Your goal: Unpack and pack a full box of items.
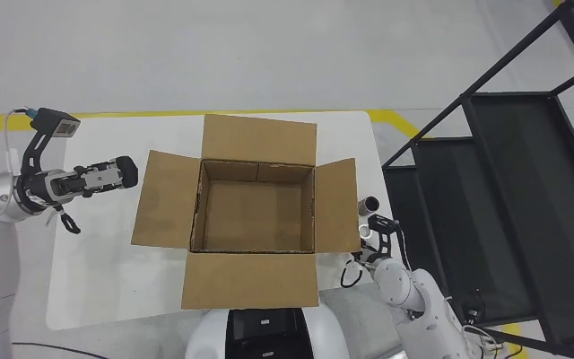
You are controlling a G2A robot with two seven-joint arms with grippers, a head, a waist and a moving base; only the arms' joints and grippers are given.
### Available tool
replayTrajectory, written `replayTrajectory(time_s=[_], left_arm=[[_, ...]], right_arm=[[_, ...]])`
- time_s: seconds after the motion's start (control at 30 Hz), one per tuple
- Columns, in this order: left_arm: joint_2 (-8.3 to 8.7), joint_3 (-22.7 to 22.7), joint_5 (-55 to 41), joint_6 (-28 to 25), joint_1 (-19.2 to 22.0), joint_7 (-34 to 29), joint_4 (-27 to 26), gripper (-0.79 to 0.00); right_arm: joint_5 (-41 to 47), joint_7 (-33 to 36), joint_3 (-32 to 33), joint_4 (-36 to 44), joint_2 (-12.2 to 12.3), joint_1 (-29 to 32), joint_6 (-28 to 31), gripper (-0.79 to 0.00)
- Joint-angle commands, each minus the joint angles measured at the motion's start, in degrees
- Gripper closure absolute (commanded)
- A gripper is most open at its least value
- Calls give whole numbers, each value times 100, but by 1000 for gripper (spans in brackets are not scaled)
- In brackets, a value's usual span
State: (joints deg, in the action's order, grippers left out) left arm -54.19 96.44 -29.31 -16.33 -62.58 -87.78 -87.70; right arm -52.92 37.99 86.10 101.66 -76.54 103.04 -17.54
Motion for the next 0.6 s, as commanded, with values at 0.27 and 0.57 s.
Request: replayTrajectory(time_s=[0.27, 0.57], left_arm=[[0, 0, 0, 0, 0, 0, 0, -785], [0, 0, 0, 0, 0, 0, 0, -785]], right_arm=[[144, -200, -24, 211, 0, 39, -100, -785], [97, -274, -34, 480, 23, 202, -85, -785]])
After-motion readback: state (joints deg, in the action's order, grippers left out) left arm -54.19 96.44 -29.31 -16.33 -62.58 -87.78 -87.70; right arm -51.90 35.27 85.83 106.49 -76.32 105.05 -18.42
